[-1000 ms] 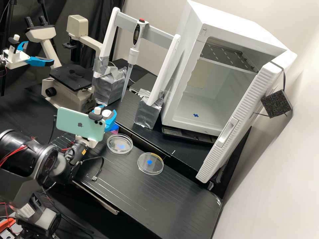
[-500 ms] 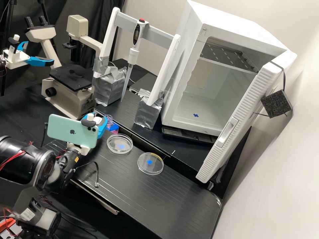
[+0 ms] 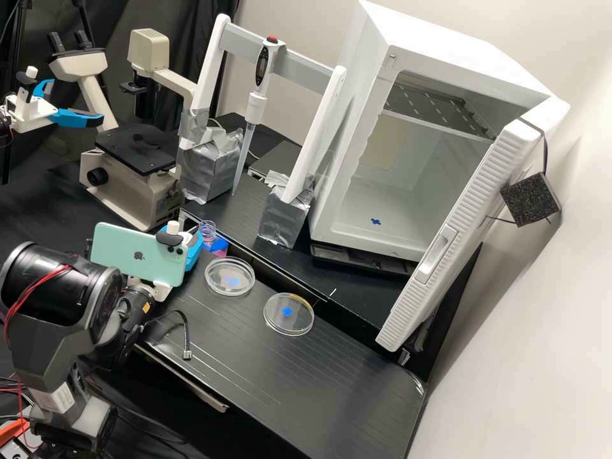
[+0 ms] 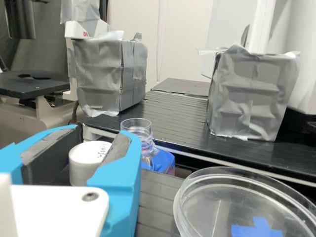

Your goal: Open the bottle

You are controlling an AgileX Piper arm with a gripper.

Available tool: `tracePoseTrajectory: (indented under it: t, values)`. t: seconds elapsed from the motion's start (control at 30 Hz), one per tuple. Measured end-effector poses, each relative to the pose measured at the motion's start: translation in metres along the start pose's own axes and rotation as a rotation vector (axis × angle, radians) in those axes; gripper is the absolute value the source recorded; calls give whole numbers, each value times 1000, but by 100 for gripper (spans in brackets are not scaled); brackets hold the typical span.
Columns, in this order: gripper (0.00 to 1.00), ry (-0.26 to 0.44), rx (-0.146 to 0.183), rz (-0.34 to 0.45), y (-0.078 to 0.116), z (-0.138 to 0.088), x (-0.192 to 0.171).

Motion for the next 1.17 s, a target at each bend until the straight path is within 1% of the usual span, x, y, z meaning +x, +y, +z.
tracePoseTrajectory:
  t: [0.1, 0.17, 0.2, 0.37, 0.47, 0.57, 0.67, 0.73, 0.8, 0.83, 0.87, 0.97, 1.0, 1.07, 1.17]
  values:
    - [100, 4, 0, -2, -1, -2, 0]
    - [100, 13, -11, -3, -2, -4, -1]
    - [100, 21, -12, -5, -2, -6, -1]
    - [100, 64, 3, 23, 3, -15, -5]
    - [100, 63, 13, 32, 11, -19, -12]
    - [100, 73, 9, 91, 30, -22, -23]
    - [100, 85, 19, 193, 46, -21, -30]
    - [100, 58, 34, 273, 55, -15, -32]
    - [100, 39, 61, 348, 61, -11, -32]
    - [100, 15, 69, 391, 65, -7, -32]
    - [100, 0, 73, 412, 67, -4, -32]
    - [100, -43, 122, 437, 72, 7, -32]
    - [100, -62, 153, 439, 73, 13, -31]
    - [100, -75, 178, 434, 73, 17, -30]
    - [100, -95, 200, 430, 73, 23, -30]
